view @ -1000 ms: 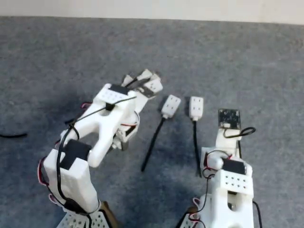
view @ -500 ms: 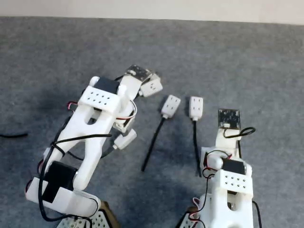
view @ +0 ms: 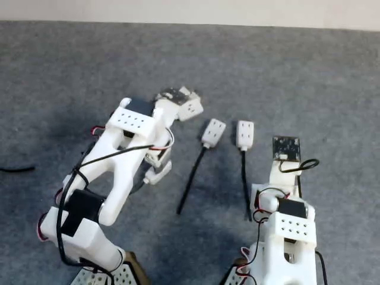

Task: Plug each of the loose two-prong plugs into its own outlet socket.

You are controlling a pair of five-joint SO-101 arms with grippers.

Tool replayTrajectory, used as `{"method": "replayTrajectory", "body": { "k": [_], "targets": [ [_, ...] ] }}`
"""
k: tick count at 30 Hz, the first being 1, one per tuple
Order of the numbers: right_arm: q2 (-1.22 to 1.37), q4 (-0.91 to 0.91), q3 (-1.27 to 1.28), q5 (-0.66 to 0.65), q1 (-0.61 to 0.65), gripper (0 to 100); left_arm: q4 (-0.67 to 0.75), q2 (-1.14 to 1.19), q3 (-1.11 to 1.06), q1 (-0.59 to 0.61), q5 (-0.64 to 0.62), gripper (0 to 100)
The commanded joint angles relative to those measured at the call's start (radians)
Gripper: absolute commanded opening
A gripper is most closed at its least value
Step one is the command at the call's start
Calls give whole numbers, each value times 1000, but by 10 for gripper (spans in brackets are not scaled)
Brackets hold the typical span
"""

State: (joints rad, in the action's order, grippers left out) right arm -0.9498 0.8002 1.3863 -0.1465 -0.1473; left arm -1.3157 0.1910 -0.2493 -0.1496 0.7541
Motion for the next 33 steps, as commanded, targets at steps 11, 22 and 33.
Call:
{"method": "replayTrajectory", "body": {
  "k": [11, 22, 33],
  "targets": [
    [-18, -18, -4, -15, 8, 272, -3, 262, 303, 160, -3, 168],
    [-19, -18, -4, -15, 10, 272, -305, -33, 383, 74, -8, 168],
    [-19, -18, -4, -17, 10, 272, -3, -444, -291, -300, 43, 168]
  ]
}}
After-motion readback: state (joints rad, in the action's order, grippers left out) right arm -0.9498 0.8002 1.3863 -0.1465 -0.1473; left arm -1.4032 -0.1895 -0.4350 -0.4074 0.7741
